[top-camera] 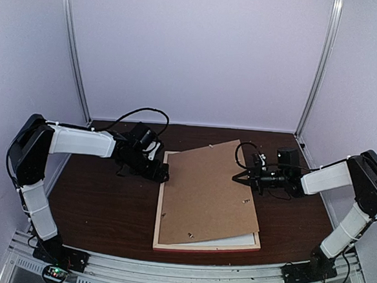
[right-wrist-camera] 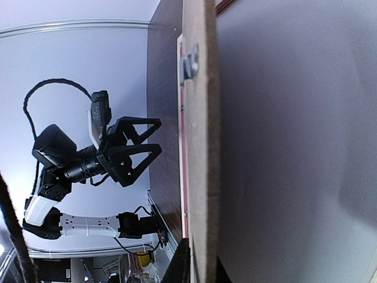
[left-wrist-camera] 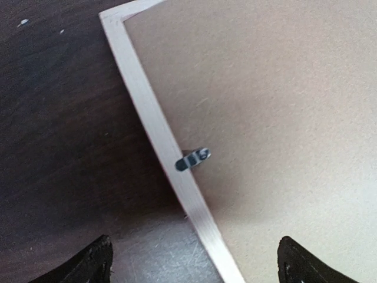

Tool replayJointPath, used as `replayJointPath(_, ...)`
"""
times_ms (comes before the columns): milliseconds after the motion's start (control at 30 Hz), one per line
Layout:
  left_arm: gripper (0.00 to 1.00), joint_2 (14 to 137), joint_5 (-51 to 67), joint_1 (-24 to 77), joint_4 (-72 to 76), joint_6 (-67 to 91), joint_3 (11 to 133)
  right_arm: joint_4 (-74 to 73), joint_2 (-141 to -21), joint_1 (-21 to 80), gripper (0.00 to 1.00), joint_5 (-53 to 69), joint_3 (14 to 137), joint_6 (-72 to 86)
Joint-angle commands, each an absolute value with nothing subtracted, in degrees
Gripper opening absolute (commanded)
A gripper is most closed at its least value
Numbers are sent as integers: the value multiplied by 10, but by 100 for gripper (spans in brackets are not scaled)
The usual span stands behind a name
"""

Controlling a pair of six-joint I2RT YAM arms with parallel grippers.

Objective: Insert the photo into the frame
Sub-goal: Adjust the fastener on the backboard.

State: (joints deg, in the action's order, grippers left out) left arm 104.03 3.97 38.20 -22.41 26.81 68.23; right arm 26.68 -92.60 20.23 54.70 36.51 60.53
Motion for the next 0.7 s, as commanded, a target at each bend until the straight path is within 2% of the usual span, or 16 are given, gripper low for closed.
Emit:
replayJointPath(0,98,1069,97,383,-164,226,722,251,-929,207,9,559,386,585)
replayJointPath(233,98,1122,123,384,-158,184,772,239,-930,207,12,557,388,577)
replayJointPath(667,97,1187,155,388,-173,155,832,235,-928,207,12,555,385,573)
